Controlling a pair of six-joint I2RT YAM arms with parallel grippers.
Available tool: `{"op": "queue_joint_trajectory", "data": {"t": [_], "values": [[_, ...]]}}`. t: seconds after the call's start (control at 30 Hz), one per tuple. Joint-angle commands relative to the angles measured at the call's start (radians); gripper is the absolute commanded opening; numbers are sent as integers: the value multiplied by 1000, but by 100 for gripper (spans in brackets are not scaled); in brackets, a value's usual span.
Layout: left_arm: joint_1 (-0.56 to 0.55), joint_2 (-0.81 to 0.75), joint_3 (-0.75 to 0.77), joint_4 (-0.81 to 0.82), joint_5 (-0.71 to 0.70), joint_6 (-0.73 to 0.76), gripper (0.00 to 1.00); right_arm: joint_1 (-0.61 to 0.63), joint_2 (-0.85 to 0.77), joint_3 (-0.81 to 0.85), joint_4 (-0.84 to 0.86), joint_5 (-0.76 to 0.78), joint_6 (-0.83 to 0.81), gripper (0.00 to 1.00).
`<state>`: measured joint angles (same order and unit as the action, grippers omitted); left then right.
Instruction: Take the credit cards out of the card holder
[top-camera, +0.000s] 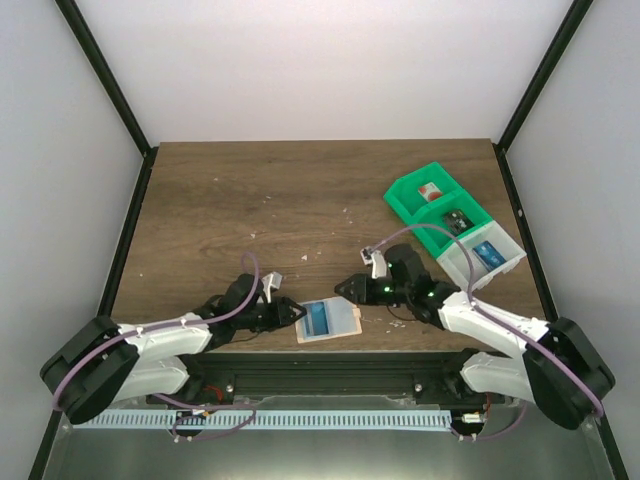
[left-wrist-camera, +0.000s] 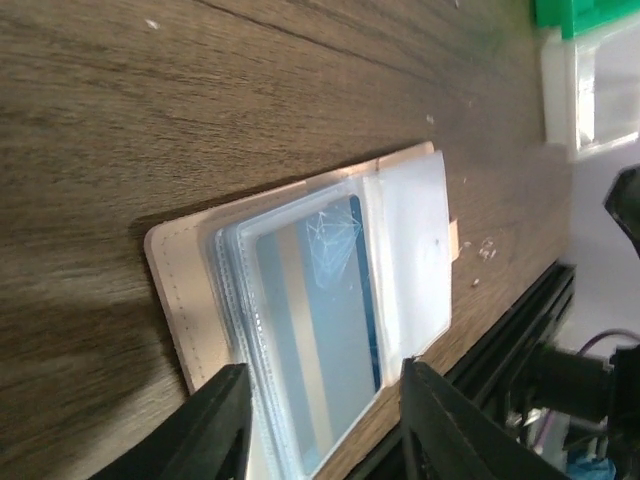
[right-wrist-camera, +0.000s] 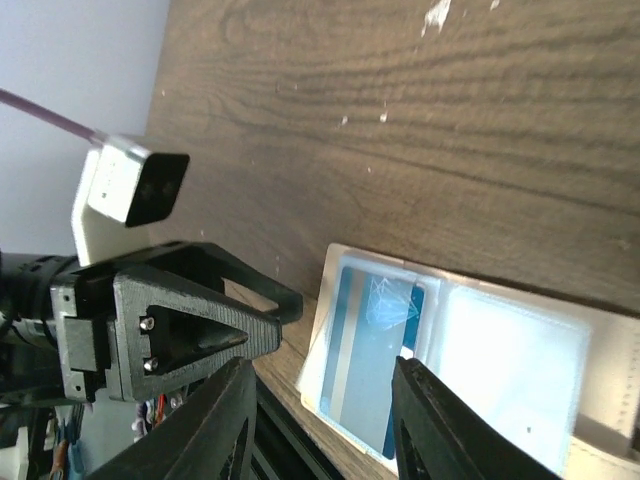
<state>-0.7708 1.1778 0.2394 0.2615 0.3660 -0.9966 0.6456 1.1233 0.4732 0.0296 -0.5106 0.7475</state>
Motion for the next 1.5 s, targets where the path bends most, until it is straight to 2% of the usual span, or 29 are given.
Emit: {"op": "queue_joint_trajectory", "data": {"t": [0.0,0.17,0.43,0.7,1.47], "values": [[3,-2,6,16,24,11,34,60,57,9,54,44,28,39],[1,74,18,94,101,29,0,100,121,-1,91,41,39,38],[-5,158,21,148,110,38,0,145,190,-3,131,37,54,36],[-5,200,37,71,67,118,0,190,270,2,160,38,60,35],[-7,222,-5,142,96,81,0,199,385,-28,244,66,68,28]]}}
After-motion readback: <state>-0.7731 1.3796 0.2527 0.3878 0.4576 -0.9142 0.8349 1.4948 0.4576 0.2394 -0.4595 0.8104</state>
